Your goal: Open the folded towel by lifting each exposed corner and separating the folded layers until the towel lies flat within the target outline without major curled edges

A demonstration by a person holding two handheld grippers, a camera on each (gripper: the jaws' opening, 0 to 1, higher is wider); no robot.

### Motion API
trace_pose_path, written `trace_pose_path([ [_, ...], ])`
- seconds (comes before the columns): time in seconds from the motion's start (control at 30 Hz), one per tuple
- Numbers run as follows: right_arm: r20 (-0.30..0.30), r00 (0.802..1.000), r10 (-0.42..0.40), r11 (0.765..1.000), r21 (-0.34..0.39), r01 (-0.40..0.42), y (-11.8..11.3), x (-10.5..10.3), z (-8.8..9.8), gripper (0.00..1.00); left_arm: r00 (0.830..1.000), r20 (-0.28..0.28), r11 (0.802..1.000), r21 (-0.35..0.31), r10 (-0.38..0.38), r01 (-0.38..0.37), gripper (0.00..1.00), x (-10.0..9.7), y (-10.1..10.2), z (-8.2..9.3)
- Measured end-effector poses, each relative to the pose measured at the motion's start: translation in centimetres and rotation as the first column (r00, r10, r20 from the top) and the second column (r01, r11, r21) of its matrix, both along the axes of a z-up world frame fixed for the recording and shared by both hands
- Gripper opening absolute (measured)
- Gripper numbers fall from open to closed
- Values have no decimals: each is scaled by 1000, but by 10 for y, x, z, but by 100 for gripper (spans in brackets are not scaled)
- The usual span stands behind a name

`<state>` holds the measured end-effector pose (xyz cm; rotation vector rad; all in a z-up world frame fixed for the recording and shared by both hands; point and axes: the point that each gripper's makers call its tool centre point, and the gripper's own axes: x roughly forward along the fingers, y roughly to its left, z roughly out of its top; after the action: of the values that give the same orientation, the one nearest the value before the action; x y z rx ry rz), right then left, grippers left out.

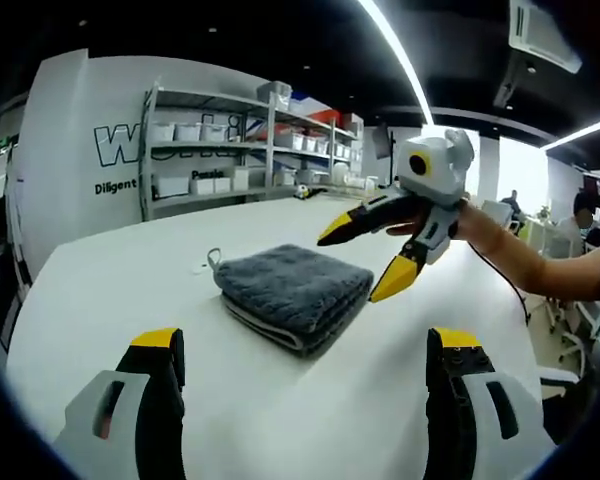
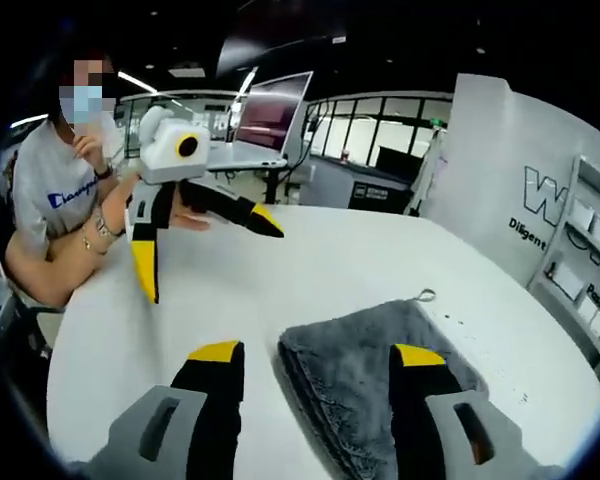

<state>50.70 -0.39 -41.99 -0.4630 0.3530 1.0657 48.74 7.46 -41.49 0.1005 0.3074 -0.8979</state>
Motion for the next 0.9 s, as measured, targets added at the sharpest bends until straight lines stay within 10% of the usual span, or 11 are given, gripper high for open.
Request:
trace_pose_path([
  [0.9,186,976,117,952,-299,-57,32,12,-42,5,999,-21,1000,-13,26,-27,99,4,6,0],
])
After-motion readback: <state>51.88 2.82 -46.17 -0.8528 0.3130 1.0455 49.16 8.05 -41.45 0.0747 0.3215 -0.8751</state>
